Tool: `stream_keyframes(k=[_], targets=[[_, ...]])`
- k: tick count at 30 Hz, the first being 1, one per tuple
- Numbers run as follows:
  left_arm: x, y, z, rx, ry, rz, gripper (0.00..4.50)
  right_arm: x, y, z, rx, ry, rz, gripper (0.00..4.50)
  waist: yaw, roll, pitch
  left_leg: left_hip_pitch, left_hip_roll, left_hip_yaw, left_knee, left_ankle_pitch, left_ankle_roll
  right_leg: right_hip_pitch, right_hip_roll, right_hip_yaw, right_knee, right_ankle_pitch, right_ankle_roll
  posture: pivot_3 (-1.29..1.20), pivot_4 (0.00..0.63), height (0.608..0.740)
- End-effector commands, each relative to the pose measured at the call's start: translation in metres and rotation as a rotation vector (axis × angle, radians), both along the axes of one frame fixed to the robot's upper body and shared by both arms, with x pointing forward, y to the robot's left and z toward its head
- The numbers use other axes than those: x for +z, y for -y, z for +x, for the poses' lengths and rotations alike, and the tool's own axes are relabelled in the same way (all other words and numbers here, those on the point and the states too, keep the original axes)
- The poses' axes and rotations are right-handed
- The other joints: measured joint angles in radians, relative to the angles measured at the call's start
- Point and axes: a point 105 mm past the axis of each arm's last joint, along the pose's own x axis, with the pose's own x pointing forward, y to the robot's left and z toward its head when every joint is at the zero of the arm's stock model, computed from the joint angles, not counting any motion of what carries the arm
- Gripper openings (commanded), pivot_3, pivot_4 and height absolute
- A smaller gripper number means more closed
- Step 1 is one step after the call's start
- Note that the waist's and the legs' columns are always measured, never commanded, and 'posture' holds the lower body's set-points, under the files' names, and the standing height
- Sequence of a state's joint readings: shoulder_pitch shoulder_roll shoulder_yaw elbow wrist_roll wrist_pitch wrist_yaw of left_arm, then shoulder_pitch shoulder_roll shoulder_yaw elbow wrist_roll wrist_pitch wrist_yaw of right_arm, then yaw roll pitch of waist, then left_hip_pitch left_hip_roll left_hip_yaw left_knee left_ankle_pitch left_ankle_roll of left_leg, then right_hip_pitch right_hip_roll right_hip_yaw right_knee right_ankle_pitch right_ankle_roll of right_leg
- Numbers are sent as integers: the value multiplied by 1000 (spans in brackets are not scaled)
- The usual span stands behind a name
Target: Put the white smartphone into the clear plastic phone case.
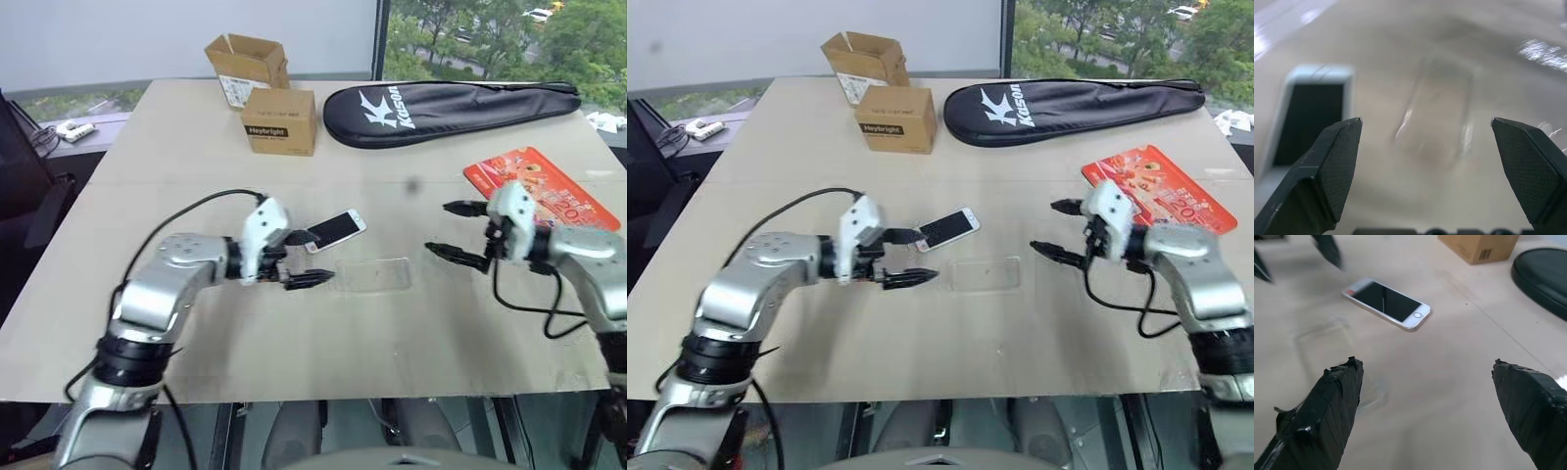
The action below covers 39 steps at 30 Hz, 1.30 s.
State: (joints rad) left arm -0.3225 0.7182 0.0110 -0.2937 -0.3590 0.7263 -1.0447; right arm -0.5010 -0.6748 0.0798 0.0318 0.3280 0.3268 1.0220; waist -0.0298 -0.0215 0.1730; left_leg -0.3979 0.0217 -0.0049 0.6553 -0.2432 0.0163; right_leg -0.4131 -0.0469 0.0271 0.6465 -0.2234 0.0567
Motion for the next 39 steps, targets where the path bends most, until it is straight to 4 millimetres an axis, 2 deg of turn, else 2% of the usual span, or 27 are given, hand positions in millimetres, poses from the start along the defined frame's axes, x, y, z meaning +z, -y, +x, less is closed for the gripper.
stream_keyframes(k=[1,2,5,8,11,15,24,29,39], targets=[[12,-22,-9,95,59,15,4411,4,-25,23,45,32,-67,4500,-2,1,0,0,0,0,0,0,0,0,0,0,0,0,0,0,150,740],[12,-25,-11,110,59,19,4411,3,-29,29,43,36,-88,4500,0,0,1,-1,0,-1,0,0,0,0,0,-1,0,0,0,0,150,740],[12,-44,-27,193,61,30,4411,0,-63,49,120,55,-152,4500,-1,0,1,-2,0,-1,-1,0,0,0,-1,-2,-1,0,0,0,150,740],[11,-58,-41,261,50,48,4411,-7,-90,57,193,27,-193,4500,-6,0,1,-2,0,-1,-2,0,0,0,-2,-2,-1,0,0,0,150,740],[10,-61,-48,278,38,55,4411,-12,-99,61,224,16,-217,4500,5,0,1,-2,0,-4,-2,0,0,0,-2,-4,-1,0,-1,0,150,740],[7,-70,-62,319,16,66,4411,-20,-125,65,242,-71,-200,4500,-1,0,2,-1,0,-4,-3,0,-1,0,-4,-2,-1,0,-1,0,150,740],[7,-66,-67,326,13,53,4411,-12,-150,68,207,-252,-89,4500,-12,1,2,0,-1,-6,-4,0,-1,-1,-4,-3,0,1,-1,0,150,740],[6,-64,-69,332,9,53,4411,-28,-151,69,156,-282,-165,4500,-13,2,3,0,-1,-6,-5,0,-1,-1,-4,-3,-1,1,-1,0,150,740],[5,-63,-71,339,7,55,4411,-38,-148,77,35,-309,-176,4500,-13,2,3,0,-1,-6,-5,0,-2,-1,-4,-3,-1,1,-2,0,150,740]])
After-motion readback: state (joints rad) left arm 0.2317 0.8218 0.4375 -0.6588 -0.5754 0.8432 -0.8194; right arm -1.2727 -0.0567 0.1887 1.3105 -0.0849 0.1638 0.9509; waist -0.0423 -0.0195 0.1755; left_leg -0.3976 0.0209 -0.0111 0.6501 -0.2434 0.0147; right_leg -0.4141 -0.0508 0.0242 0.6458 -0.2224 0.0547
